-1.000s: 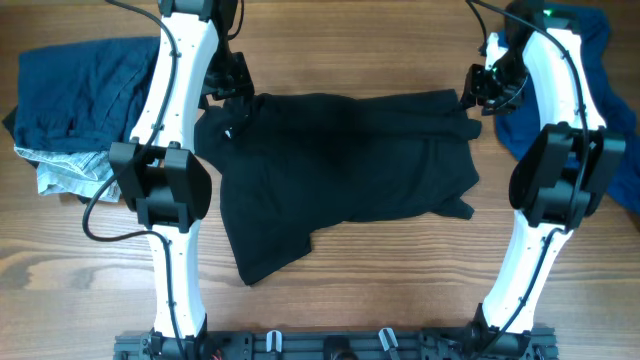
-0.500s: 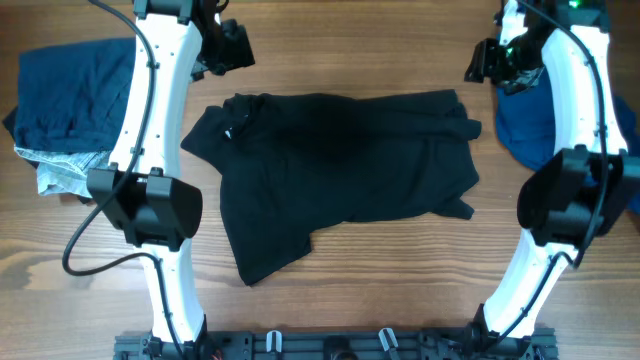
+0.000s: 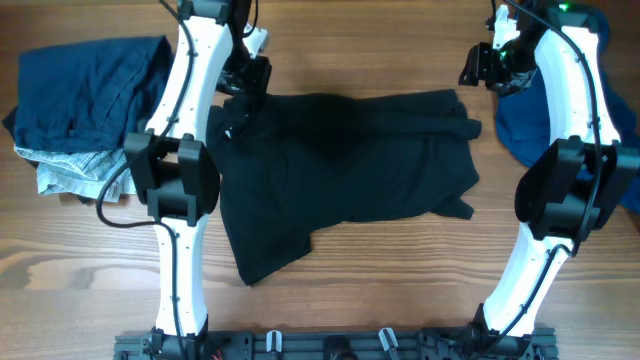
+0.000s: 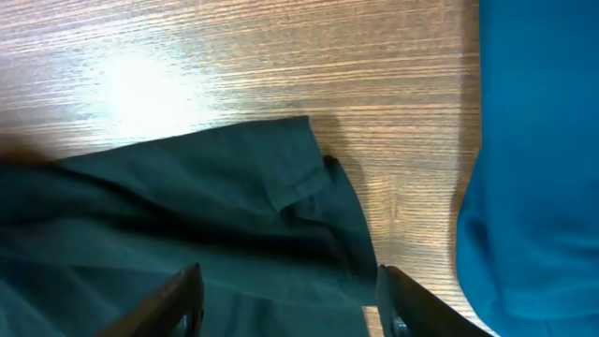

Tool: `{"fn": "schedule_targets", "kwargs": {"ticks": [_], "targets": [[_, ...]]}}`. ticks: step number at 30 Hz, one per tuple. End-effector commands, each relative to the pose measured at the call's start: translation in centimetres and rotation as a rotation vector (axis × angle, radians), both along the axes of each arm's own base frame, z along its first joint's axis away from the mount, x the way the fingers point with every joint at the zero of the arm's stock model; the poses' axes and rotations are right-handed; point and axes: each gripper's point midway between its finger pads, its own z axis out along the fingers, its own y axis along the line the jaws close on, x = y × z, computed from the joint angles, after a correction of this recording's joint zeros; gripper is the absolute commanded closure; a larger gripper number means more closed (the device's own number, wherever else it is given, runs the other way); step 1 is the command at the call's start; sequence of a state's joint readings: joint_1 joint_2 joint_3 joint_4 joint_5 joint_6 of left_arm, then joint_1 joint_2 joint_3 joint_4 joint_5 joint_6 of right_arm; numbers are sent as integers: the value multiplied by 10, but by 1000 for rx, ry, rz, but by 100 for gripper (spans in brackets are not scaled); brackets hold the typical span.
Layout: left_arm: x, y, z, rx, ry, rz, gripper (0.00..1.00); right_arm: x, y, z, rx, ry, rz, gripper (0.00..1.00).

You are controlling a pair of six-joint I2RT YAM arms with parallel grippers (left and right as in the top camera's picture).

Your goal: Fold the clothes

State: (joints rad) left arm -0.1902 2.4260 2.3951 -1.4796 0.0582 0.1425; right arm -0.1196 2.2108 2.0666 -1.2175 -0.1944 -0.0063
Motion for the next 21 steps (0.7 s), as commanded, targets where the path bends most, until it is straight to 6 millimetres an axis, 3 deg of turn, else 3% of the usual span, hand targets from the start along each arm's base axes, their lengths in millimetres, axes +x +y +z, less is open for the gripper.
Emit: {"fn": "schedule_targets", "kwargs": {"ticks": [1, 3, 7, 10, 12, 13, 15, 17, 21], "targets": [[-10, -13, -10, -30, 49, -108, 48, 2, 1, -2, 1, -5, 20, 40], [-17, -13, -14, -16, 81, -119, 61, 1, 1, -2, 1, -3, 20, 40], [-25, -10, -25, -6, 123, -118, 61, 1, 0, -2, 0, -2, 20, 40], [-30, 3, -41, 57, 151, -94, 66, 1, 0, -2, 0, -2, 18, 40], [-27, 7, -42, 57, 143, -76, 82, 1, -1, -2, 0, -1, 18, 40], [-24, 11, -42, 68, 135, -44, 96, 1, 0, -2, 0, -2, 18, 40], [-24, 18, -42, 90, 136, 1, 96, 1, 0, -2, 0, -2, 18, 40], [-24, 24, -30, 114, 115, 88, 96, 1, 0, -2, 0, -2, 19, 40], [-44, 30, 4, 136, 134, 267, 96, 0, 0, -2, 1, 0, 19, 40]]}}
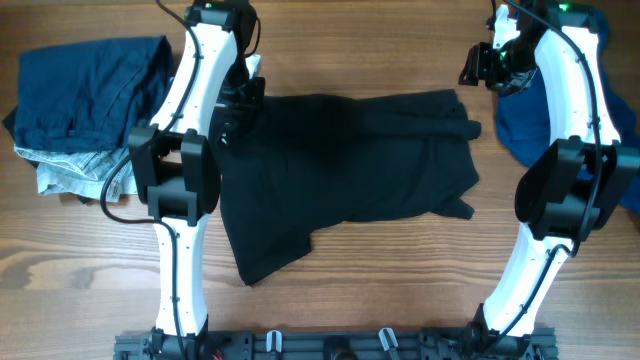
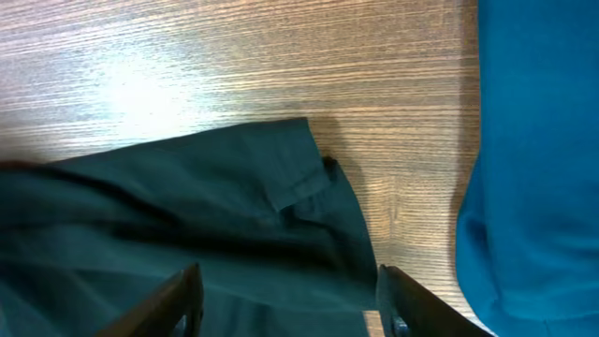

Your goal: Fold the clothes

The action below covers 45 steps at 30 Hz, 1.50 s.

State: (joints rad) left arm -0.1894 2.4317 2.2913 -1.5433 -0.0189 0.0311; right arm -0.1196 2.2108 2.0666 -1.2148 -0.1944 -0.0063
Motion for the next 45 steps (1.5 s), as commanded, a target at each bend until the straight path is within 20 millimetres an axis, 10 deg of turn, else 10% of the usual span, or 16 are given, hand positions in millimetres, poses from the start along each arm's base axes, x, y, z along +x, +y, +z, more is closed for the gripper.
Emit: {"fn": "schedule_targets", "kwargs": {"ticks": [1, 6, 16, 20, 25, 30, 38, 41, 45], "targets": [[-23, 12, 32, 55, 20, 177, 96, -1, 0, -3, 2, 4, 19, 39], [-40, 8, 28, 75, 88, 187, 96, -1, 0, -3, 2, 7, 20, 38], [-59, 12, 11, 117, 161, 207, 63, -8, 3, 6, 12, 14, 17, 39], [-48, 10, 69, 71, -29, 318, 56, -34, 4, 57, 3, -14, -8, 35], [-77, -14, 166, -95, -229, 493, 51, -125, 8, 162, -29, -80, -74, 29], [-109, -62, 180, -113, -241, 411, 45, -173, 19, 207, 19, -185, -159, 18], [-177, -54, 119, 238, -233, 656, 44, -235, 13, 96, -13, 66, -339, 18], [-196, -54, 62, 276, -154, 724, 38, -230, 19, 41, 29, 103, -352, 19], [-226, -63, -21, 198, -14, 685, 45, -220, 21, 21, 45, 67, -340, 19]]}}
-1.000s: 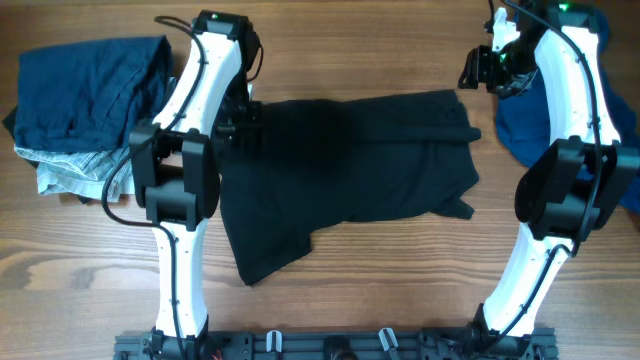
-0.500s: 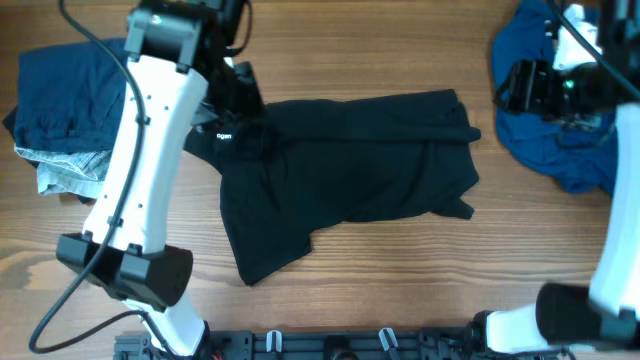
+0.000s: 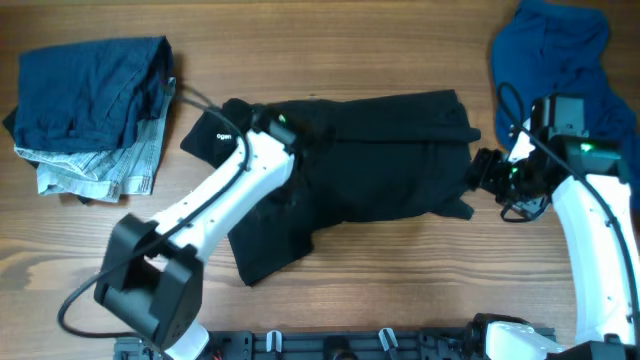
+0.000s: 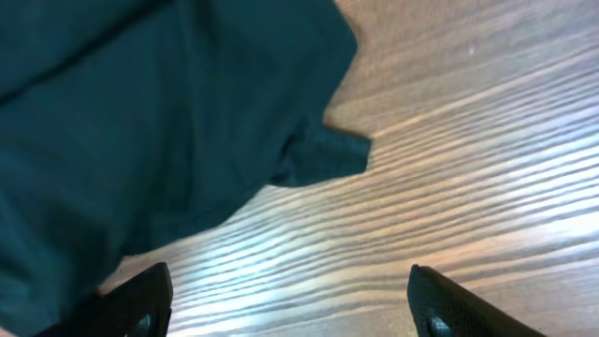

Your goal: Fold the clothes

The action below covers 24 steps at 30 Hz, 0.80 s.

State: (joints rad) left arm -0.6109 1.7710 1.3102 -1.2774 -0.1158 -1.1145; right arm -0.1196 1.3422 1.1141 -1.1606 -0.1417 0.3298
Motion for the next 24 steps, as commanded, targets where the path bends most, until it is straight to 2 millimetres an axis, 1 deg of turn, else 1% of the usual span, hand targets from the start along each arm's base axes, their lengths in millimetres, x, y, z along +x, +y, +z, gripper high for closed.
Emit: {"fn": "schedule_targets", "kwargs": {"ticks": [1, 3, 5, 6, 8, 11, 13, 15, 16, 17, 18, 20, 22, 23, 24], "targets": [[-34, -3, -40, -76, 117, -46, 47, 5, 3, 0, 17, -27, -5, 19], [-45, -12, -57, -143, 145, -131, 49, 11, 1, 1, 5, -53, 19, 19], [-62, -13, -70, -150, 177, -149, 52, 12, 1, 1, 4, -59, 20, 19], [-71, -12, -74, -145, 197, -159, 56, 13, 1, 1, 3, -64, 23, 19], [-82, -13, -77, -132, 218, -191, 58, 16, 1, 2, 0, -76, 30, 19], [-88, -20, -78, -122, 211, -244, 57, 17, 1, 2, -3, -82, 42, 19], [-92, -17, -81, -87, 201, -273, 56, 18, 1, 2, -4, -86, 44, 19], [-98, -12, -89, -84, 207, -276, 58, 19, 1, 2, -5, -90, 45, 19], [-97, -12, -91, -81, 200, -279, 59, 19, 0, 3, -5, -92, 44, 19], [-91, -12, -90, -84, 178, -287, 60, 20, 0, 3, -6, -96, 45, 19], [-86, -13, -86, -101, 157, -296, 61, 20, 1, 3, -5, -95, 46, 19], [-77, -10, -65, -144, 96, -261, 62, 20, 0, 3, -11, -96, 69, 18], [-73, -5, -35, -169, -4, -150, 60, 20, 0, 3, -12, -99, 70, 18], [-74, -1, -22, -177, -44, -98, 57, 20, 0, 3, -12, -99, 70, 18], [-79, 9, -3, -176, -100, 0, 50, 23, 0, 4, -14, -109, 70, 18]]}}
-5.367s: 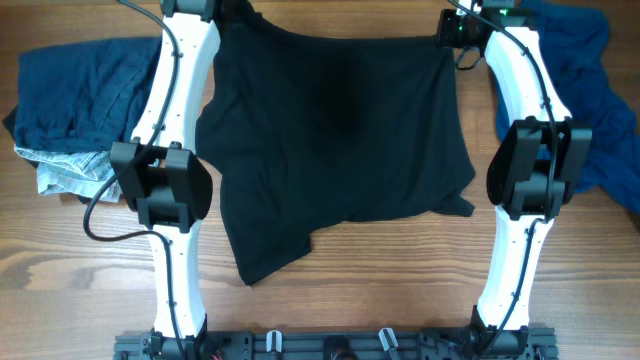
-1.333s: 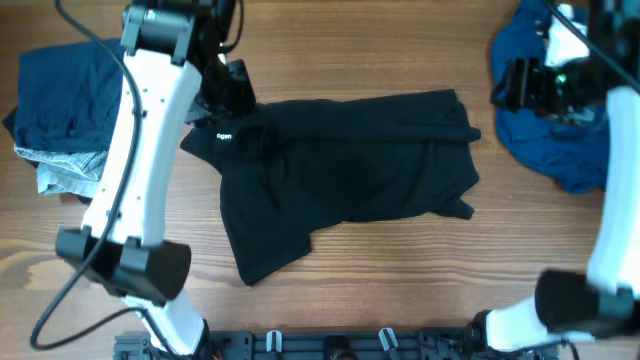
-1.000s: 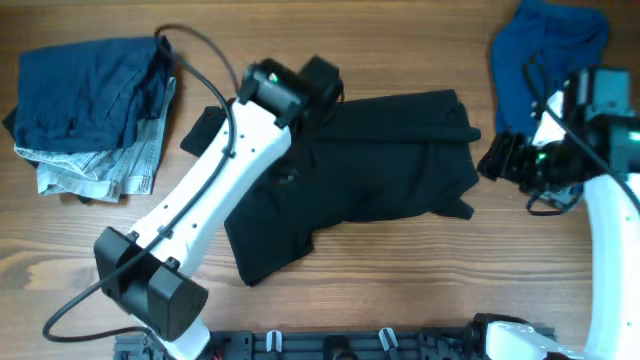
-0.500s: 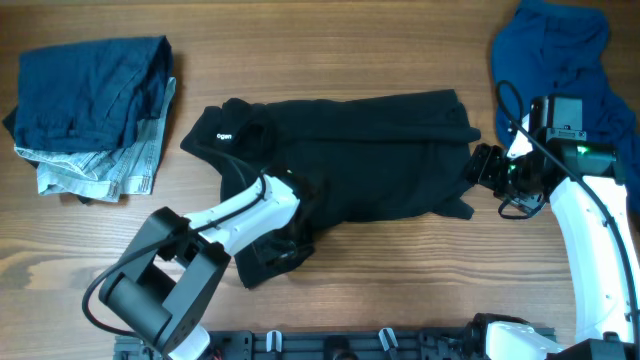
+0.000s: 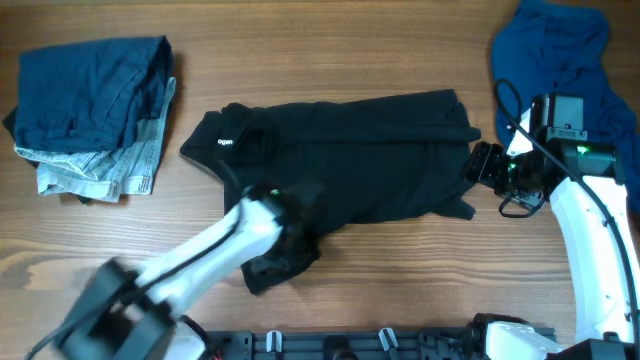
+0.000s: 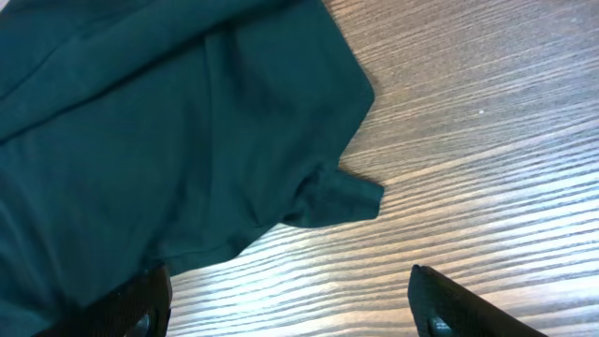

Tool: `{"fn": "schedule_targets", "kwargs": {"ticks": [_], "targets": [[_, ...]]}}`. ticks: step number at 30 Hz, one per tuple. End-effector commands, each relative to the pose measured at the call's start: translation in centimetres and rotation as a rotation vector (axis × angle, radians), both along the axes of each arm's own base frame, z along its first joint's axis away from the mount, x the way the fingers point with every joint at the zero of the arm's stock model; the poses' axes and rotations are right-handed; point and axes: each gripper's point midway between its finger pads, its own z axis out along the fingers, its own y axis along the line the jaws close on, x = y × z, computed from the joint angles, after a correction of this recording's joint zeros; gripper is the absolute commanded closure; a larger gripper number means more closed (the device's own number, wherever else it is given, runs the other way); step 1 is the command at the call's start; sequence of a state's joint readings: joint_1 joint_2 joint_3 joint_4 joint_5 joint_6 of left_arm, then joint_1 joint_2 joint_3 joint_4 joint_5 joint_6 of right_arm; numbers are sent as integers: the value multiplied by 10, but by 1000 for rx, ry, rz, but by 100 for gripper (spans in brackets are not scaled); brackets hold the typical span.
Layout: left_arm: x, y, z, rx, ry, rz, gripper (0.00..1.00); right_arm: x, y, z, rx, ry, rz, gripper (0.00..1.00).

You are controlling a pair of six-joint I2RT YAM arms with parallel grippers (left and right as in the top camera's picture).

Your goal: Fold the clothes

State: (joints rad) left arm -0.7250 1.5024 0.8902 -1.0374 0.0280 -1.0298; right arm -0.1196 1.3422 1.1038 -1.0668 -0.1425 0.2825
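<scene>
A black shirt (image 5: 370,160) lies spread across the middle of the table, its collar at the far left and a loose flap (image 5: 265,275) hanging toward the near edge. My left gripper (image 5: 297,228) rests on that lower left part, dark against dark cloth, so its jaws do not show. My right gripper (image 5: 480,163) hovers just right of the shirt's right edge. In the right wrist view it (image 6: 290,314) is open wide, over bare wood with the shirt's lower right corner (image 6: 348,195) just ahead of it.
A folded navy pile (image 5: 85,85) on striped cloth (image 5: 95,172) sits at the far left. A crumpled blue garment (image 5: 548,50) lies at the far right, behind my right arm. A rail (image 5: 330,345) runs along the near edge.
My left gripper was on the shirt's upper left part near the collar; now it is on the lower left flap. The right gripper has barely shifted and stays open.
At first both arms reached to the shirt's far edge, the left at its top left corner, the right open over its top right corner. Later both had drawn back, the right to the lower right corner. Now the left is at the lower left flap.
</scene>
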Motion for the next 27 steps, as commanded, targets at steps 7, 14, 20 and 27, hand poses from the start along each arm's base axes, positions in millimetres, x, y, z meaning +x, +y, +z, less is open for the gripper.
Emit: {"fn": "schedule_targets", "kwargs": {"ticks": [7, 14, 20, 27], "targets": [[-42, 43, 16, 19, -56, 452, 48, 7, 2, 2, -5, -39, 57, 18], [-55, 43, -28, -33, -23, 389, 46, 5, 2, 2, -8, -33, 73, 18], [-50, 51, -51, -30, -91, 385, 45, 5, 7, 3, 16, -38, 81, 18], [-30, 54, -53, -8, -189, 386, 66, 4, 8, 3, 21, -34, 83, 18]]}}
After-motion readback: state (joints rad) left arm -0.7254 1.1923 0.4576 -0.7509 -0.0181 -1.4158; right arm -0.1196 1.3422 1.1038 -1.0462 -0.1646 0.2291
